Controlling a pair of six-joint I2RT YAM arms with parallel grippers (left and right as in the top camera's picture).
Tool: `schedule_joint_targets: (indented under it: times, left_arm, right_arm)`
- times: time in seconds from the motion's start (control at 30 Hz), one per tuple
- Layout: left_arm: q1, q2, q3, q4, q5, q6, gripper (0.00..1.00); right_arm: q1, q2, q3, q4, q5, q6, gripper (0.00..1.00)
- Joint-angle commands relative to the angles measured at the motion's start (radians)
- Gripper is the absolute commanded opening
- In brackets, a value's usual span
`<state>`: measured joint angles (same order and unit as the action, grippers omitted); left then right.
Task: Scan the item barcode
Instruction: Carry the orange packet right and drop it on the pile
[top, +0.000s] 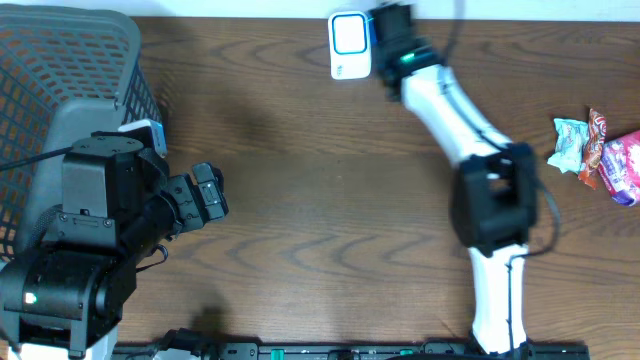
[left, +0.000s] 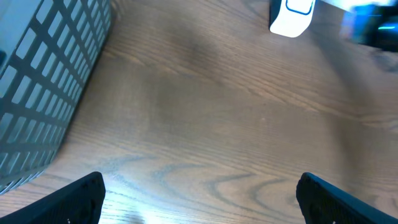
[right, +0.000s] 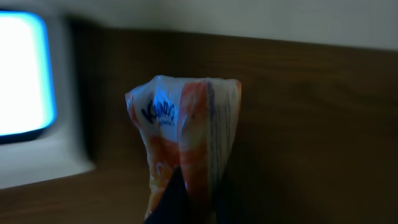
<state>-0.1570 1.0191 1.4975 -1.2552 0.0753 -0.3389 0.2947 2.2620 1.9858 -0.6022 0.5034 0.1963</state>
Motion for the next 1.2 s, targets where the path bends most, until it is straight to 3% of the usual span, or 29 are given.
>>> schedule_joint_targets:
  times: [0.0, 0.27, 0.57, 0.63, 0.7, 0.83, 1.17]
  left_arm:
    - [0.006, -0.001, 0.0, -0.002, -0.009, 0.01, 0.98]
    - [0.006, -0.001, 0.001, -0.002, -0.009, 0.01, 0.98]
    - [0.006, -0.001, 0.001, -0.002, -0.009, 0.01, 0.98]
    - [0.006, -0.001, 0.0, -0.002, -0.009, 0.01, 0.98]
    - [0.006, -0.001, 0.001, -0.002, -0.009, 0.01, 0.98]
    - [0.006, -0.001, 0.001, -0.002, -0.009, 0.01, 0.98]
    - [0.006, -0.001, 0.001, -0.002, -0.009, 0.01, 0.98]
  right_arm:
    - [-0.123, -0.138, 0.011, -0.092, 0.087, 0.096, 0.01]
    - [-0.406, -0.141, 0.008, -0.463, 0.119, 0.095, 0.01]
    - [-0.604, -0.09, 0.007, -0.536, 0.031, 0.095, 0.04]
    - [-0.627, -0.09, 0.007, -0.528, 0.017, 0.095, 0.16]
    - [-0.64, -0.09, 0.007, -0.524, 0.018, 0.095, 0.47]
    - [-0.645, -0.095, 0.008, -0.541, 0.018, 0.094, 0.98]
    - [-0.581, -0.293, 0.008, -0.592, -0.069, 0.094, 0.99]
